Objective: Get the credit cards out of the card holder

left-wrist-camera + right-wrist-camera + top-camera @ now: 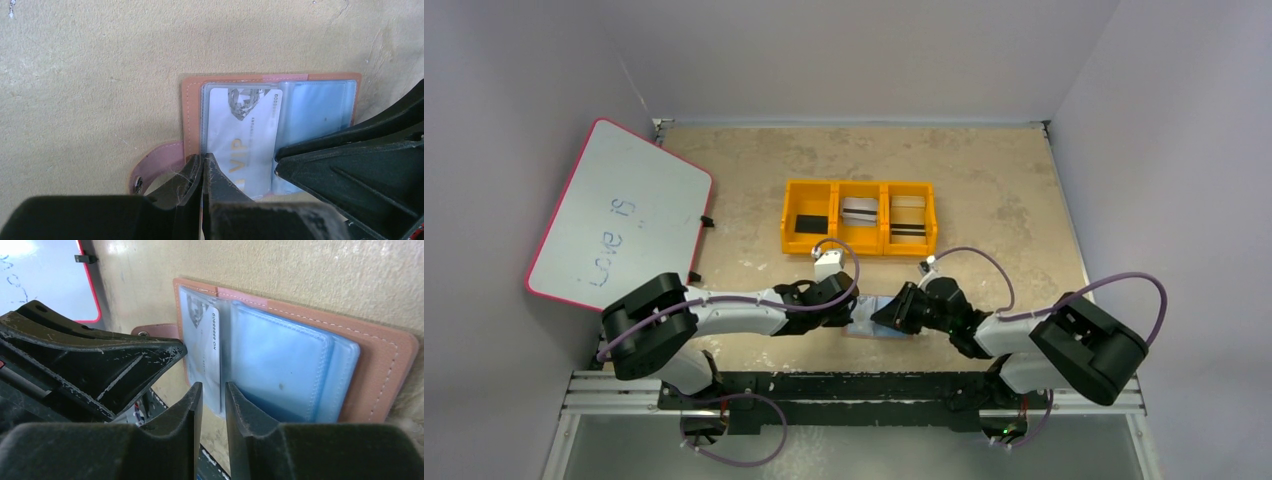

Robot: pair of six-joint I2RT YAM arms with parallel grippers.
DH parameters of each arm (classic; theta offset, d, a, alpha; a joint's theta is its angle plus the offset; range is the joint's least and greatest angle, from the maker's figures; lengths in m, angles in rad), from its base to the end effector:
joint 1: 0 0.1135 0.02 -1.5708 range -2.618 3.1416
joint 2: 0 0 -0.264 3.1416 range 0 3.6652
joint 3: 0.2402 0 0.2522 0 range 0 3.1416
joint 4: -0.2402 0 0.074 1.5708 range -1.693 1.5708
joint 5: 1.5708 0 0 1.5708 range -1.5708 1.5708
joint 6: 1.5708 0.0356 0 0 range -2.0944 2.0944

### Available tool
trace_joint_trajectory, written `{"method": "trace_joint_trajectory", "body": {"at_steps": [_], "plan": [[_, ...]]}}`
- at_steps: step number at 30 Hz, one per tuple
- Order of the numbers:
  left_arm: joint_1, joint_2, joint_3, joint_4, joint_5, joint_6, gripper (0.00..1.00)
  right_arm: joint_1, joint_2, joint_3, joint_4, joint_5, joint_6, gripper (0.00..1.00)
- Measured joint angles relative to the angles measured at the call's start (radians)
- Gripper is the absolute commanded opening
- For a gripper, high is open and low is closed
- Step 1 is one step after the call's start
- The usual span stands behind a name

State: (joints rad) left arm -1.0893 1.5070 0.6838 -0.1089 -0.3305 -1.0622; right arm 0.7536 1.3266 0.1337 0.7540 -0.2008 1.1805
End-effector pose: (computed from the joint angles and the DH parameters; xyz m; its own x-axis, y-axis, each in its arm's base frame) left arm 0.1389 -0.2410 0.1517 -0.8350 -0.1858 -0.5179 0.0399 0.9183 -0.3938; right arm 0.1416 0.1426 0.1179 -0.8597 0.4360 -0.2660 -0.0186 0.4938 0.8694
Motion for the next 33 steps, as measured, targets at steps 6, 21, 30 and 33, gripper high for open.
{"method": "trace_joint_trajectory", "body": {"at_steps": [6, 21, 30, 33], "plan": [[0.0, 0.0, 0.0, 0.001, 0.006, 0.003, 0.0, -0.002, 0.064, 0.009, 0.06, -0.002, 0.018, 0.26], [0.003, 0.0, -0.008, 0.011, -0.015, 0.004, 0.0, -0.021, 0.267, -0.001, 0.318, -0.037, 0.094, 0.0], [0.002, -0.004, -0.008, 0.001, -0.045, -0.006, 0.0, -0.022, 0.19, -0.026, 0.276, -0.006, 0.097, 0.0], [0.0, -0.004, -0.008, -0.001, -0.05, -0.016, 0.0, -0.026, 0.131, -0.031, 0.229, -0.001, 0.09, 0.0]]}}
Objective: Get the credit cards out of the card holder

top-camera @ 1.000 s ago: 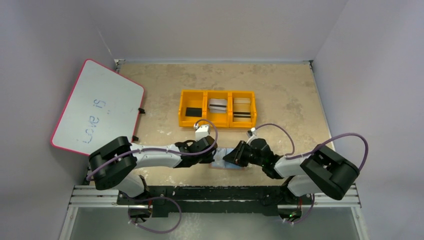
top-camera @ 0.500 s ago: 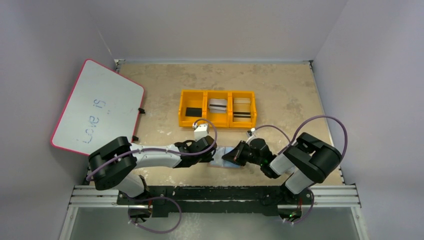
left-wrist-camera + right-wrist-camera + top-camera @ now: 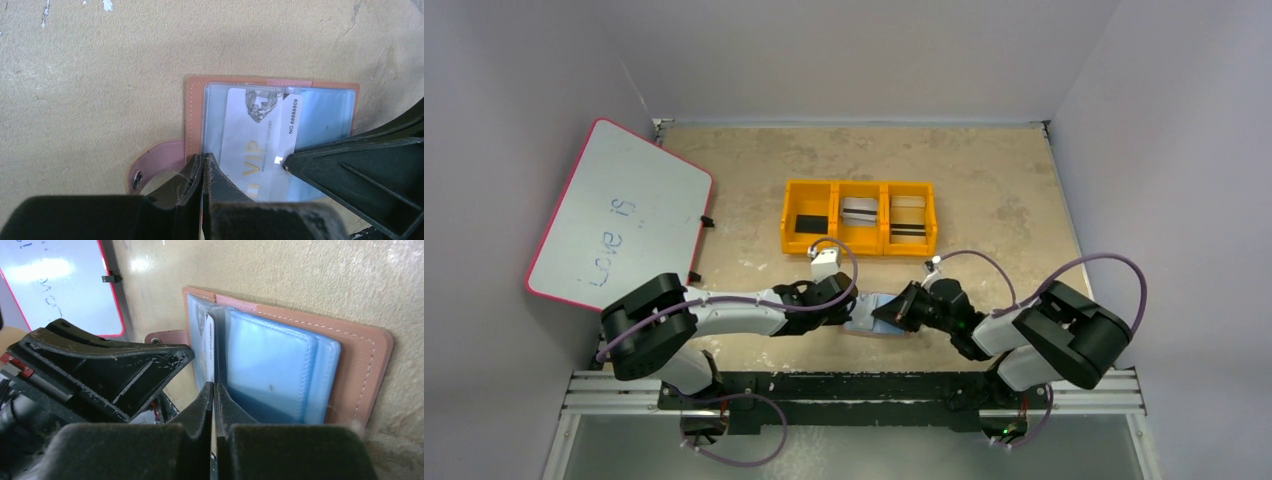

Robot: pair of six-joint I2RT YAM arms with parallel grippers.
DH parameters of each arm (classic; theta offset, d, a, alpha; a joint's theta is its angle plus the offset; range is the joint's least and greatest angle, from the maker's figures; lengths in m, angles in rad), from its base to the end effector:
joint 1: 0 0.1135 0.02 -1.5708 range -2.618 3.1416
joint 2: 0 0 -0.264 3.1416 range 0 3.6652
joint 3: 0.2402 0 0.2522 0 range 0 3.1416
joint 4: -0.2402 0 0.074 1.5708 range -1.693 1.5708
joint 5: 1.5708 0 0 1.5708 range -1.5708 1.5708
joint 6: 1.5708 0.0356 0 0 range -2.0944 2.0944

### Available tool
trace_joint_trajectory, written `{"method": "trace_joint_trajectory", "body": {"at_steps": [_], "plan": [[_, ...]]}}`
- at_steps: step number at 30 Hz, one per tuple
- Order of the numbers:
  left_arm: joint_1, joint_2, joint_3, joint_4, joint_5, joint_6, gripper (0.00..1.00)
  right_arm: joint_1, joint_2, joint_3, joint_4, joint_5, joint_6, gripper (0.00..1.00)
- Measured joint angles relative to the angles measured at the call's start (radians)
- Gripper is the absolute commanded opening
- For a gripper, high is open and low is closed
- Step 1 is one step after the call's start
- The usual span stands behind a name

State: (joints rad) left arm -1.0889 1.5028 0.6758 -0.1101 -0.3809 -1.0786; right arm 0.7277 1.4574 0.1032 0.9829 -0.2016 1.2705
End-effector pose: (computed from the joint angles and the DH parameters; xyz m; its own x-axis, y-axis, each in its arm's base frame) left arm 0.1394 -0.2380 0.1510 -0.8115 -0.2136 -0.5438 0.0114 0.9248 -0.3803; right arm 0.1467 0.1402 0.1100 -0.8357 0.5089 -0.2062 0.0248 0.4102 0.9116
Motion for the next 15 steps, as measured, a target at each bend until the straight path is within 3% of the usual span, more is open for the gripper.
{"method": "trace_joint_trajectory", "body": {"at_steps": [12, 15], "plan": [[0.0, 0.0, 0.001, -0.003, -0.008, -0.002, 0.0, -0.021, -0.158, -0.022, -0.189, 0.008, -0.034, 0.0], [0.0, 0.0, 0.001, -0.001, -0.004, 0.002, 0.0, -0.022, -0.163, -0.021, -0.198, 0.008, -0.044, 0.08]]}}
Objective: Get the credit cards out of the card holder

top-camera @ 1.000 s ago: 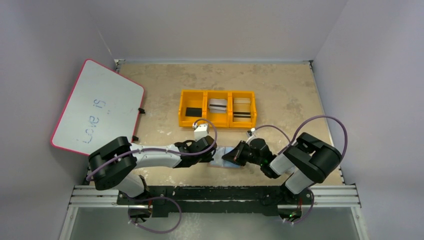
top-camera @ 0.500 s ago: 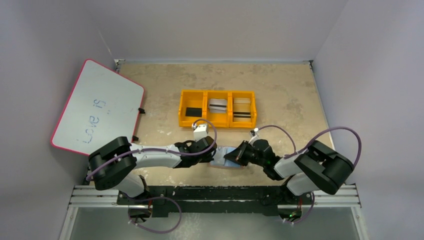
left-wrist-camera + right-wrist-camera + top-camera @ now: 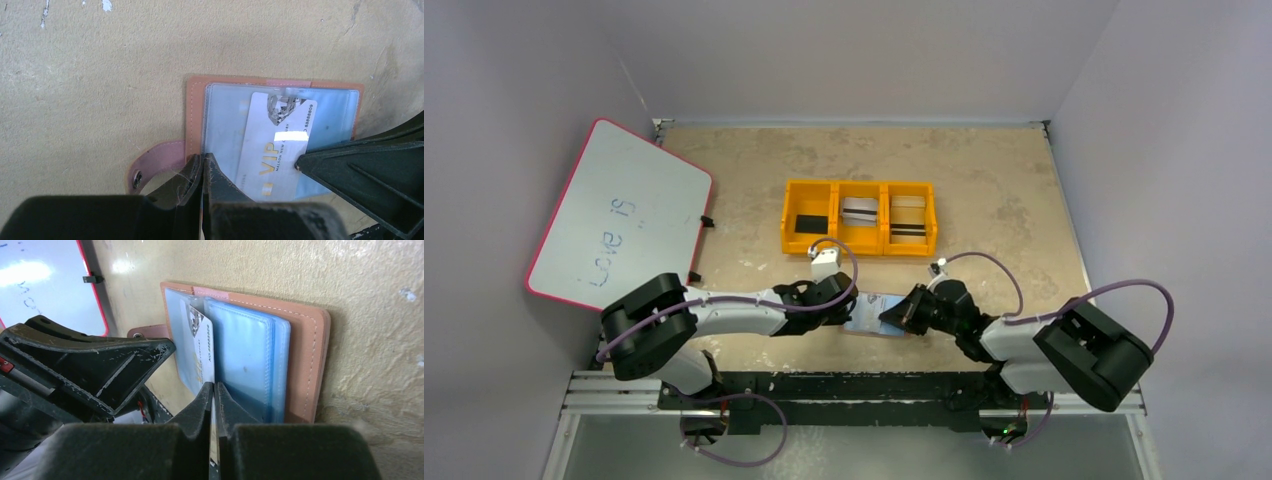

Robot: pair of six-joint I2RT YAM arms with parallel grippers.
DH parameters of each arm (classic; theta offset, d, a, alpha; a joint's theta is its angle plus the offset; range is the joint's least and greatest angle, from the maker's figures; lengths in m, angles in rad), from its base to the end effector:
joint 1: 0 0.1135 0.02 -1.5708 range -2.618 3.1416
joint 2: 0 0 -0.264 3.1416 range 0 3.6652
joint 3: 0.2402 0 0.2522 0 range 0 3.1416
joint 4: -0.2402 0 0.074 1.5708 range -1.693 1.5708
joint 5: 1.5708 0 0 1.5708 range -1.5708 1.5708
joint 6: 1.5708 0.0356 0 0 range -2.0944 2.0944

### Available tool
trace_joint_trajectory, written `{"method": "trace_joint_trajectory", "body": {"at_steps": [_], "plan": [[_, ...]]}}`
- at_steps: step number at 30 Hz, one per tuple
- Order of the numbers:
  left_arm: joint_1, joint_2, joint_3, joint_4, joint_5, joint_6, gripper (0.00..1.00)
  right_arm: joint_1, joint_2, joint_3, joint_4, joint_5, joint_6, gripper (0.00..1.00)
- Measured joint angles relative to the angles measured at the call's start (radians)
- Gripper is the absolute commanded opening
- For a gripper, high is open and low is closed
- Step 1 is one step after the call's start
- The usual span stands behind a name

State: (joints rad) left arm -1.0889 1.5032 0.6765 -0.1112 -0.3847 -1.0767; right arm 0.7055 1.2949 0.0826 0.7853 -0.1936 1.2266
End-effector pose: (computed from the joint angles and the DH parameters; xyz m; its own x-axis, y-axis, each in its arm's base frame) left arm 0.1395 -0.2379 0.1510 -0.8098 -0.2125 -0.5469 0.0117 0.9260 -0.3772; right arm 0.1397 0.1280 0.1141 -0.8309 0.5058 -0.2321 0.0371 0.4666 0.8837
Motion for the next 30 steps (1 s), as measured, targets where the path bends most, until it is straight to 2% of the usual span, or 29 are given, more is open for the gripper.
{"method": "trace_joint_trajectory", "body": {"at_steps": [8, 12, 21, 25, 30], "plan": [[0.0, 0.0, 0.0, 0.006, 0.019, 0.027, 0.0, 0.0, 0.068, 0.022, 0.041, -0.002, 0.008, 0.25], [0.0, 0.001, 0.0, 0.011, 0.027, 0.045, 0.0, 0.0, 0.107, 0.024, 0.097, -0.003, 0.027, 0.25], [0.0, 0.006, 0.01, -0.001, 0.029, 0.051, 0.0, 0.0, 0.182, 0.035, 0.168, -0.003, 0.043, 0.0], [0.0, 0.01, 0.016, -0.011, 0.021, 0.048, 0.0, 0.0, 0.16, 0.036, 0.154, 0.001, 0.046, 0.0], [0.0, 0.016, 0.03, -0.036, 0.003, 0.024, 0.0, 0.0, 0.005, 0.036, 0.0, 0.05, 0.037, 0.0]]}}
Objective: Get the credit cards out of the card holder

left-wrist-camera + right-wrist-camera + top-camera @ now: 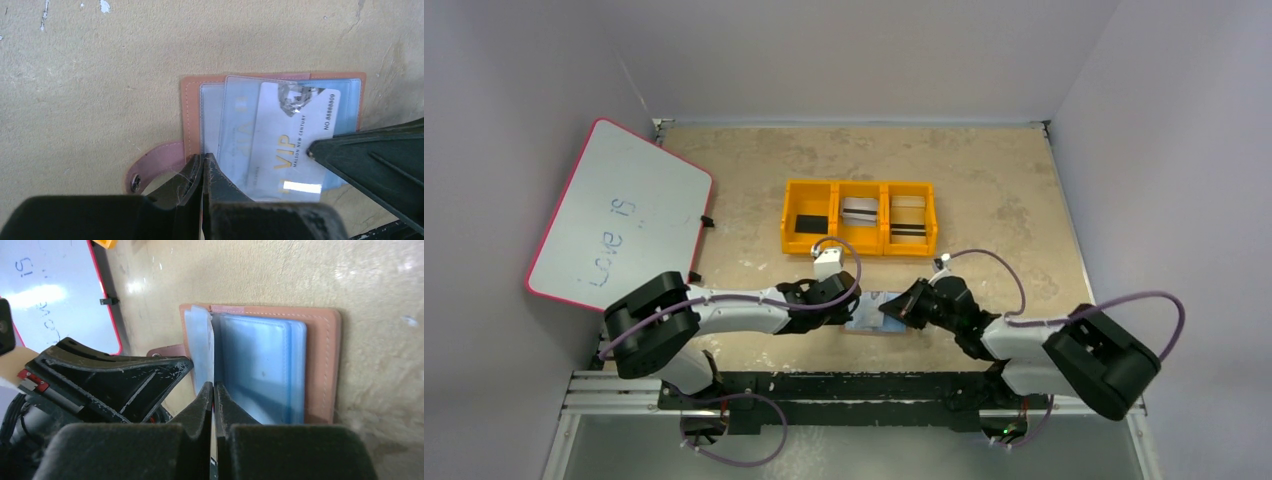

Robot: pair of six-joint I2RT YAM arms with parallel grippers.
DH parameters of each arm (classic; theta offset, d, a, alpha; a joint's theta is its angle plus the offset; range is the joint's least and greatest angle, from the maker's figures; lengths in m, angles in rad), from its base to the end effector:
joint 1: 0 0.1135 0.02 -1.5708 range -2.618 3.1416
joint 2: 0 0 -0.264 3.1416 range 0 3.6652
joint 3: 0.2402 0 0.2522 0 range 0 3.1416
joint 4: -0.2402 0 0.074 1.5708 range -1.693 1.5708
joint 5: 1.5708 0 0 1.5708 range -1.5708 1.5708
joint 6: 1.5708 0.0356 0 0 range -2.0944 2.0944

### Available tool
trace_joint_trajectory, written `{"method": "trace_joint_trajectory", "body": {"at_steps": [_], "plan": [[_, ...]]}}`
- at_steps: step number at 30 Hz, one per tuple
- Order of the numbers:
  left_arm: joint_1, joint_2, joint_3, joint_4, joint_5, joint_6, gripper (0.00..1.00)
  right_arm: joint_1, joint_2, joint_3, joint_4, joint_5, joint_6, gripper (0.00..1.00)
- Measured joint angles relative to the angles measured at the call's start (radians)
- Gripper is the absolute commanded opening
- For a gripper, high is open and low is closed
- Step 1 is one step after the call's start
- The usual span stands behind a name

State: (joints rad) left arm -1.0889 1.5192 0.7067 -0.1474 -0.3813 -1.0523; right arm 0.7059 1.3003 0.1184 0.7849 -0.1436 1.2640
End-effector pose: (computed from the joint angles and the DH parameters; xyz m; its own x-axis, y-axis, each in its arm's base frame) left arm 0.1414 -0.2418 0.1529 -0.8166 -0.1782 -0.5490 0.0288 0.9374 -0.3472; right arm 0.1478 0.1327 0.1217 -0.7967 0.5607 -0.2258 0.0563 0.4407 0.8959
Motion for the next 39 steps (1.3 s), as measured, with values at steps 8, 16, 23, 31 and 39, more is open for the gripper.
{"method": "trace_joint_trajectory", "body": {"at_steps": [8, 16, 23, 31, 39], "plan": [[-0.001, 0.0, 0.0, -0.006, -0.012, -0.026, 0.0, 0.0, -0.333, -0.01, -0.315, 0.101, -0.02, 0.0], [-0.004, -0.002, 0.001, -0.01, -0.018, -0.029, 0.01, 0.0, -0.585, 0.011, -0.556, 0.194, -0.072, 0.0], [-0.005, -0.06, 0.002, -0.064, -0.047, -0.025, 0.21, 0.0, -0.667, 0.12, -0.639, 0.297, -0.227, 0.0], [-0.005, -0.208, 0.041, -0.125, -0.133, -0.001, 0.35, 0.0, -0.66, 0.147, -0.569, 0.331, -0.418, 0.0], [0.046, -0.294, 0.082, -0.219, -0.198, 0.047, 0.48, 0.0, -0.648, 0.147, -0.418, 0.282, -0.568, 0.0]]}}
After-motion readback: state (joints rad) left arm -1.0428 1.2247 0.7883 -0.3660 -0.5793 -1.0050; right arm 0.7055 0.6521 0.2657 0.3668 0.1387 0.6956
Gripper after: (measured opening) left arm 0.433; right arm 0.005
